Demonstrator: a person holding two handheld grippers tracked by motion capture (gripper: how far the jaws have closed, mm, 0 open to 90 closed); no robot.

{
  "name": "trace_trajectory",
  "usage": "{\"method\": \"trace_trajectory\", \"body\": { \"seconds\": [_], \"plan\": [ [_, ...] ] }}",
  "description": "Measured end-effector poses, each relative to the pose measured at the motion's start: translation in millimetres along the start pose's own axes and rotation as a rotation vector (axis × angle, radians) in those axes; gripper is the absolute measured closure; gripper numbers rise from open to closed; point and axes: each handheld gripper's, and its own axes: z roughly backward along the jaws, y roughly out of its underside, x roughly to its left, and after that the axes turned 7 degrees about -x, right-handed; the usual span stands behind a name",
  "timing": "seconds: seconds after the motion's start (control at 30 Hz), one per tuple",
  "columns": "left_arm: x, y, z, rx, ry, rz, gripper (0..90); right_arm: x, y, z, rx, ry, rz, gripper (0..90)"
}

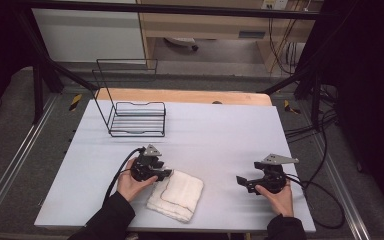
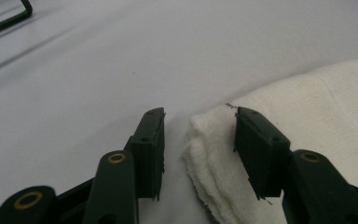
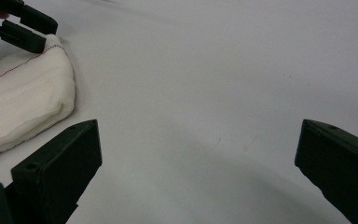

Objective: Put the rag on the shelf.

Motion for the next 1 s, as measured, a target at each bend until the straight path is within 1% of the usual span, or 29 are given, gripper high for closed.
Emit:
{"method": "trace_trajectory", "body": {
  "seconds": [0.03,0.07,0.17,0.33,0.43,0.47,0.53,0.6,0.67,0.73,0.83,0.9,1.0],
  "plan": [
    [1.0,0.1,-1.0,0.0,0.017,0.019,55.6,0.0,0.0,-0.1,0.0,0.0,0.0,1.0],
    [1.0,0.2,-1.5,-0.001,0.023,0.024,57.7,0.0,0.0,-0.1,0.002,0.0,0.001,1.0],
    [0.4,0.7,-3.0,0.009,0.038,0.018,62.9,0.5,0.0,-0.5,0.003,-0.002,-0.004,1.1],
    [-3.0,0.5,-2.4,0.019,0.034,0.009,69.2,3.5,-1.1,-2.3,0.007,-0.006,0.011,1.8],
    [-4.4,0.0,-1.1,0.025,0.033,0.015,74.5,7.9,-2.8,-4.9,0.012,-0.008,0.022,2.4],
    [-4.7,-0.1,-0.6,0.026,0.033,0.015,77.2,9.7,-3.5,-5.9,0.01,-0.012,0.022,2.8],
    [-5.4,-0.2,0.4,0.032,0.03,0.011,79.8,13.3,-5.1,-8.2,0.011,-0.018,0.024,3.3],
    [-7.0,0.0,0.6,0.029,0.025,0.009,81.2,18.4,-7.1,-11.4,0.011,-0.025,0.028,4.2],
    [-7.8,0.6,0.4,0.027,0.02,0.007,81.7,24.1,-8.9,-15.6,0.004,-0.037,0.015,5.8],
    [-7.8,1.4,0.1,0.023,0.02,0.011,81.8,30.1,-10.7,-21.3,-0.004,-0.06,0.008,7.2],
    [-8.2,3.2,0.0,0.015,0.017,-0.003,81.5,41.9,-14.3,-30.2,0.005,-0.052,0.026,9.0],
    [-9.0,4.1,-0.4,0.009,0.012,-0.007,81.3,50.4,-16.4,-35.9,0.007,-0.055,0.031,9.6],
    [-9.2,3.7,-0.9,0.012,0.011,-0.008,81.1,62.8,-18.1,-45.3,0.014,-0.079,0.044,12.4]
  ]
}}
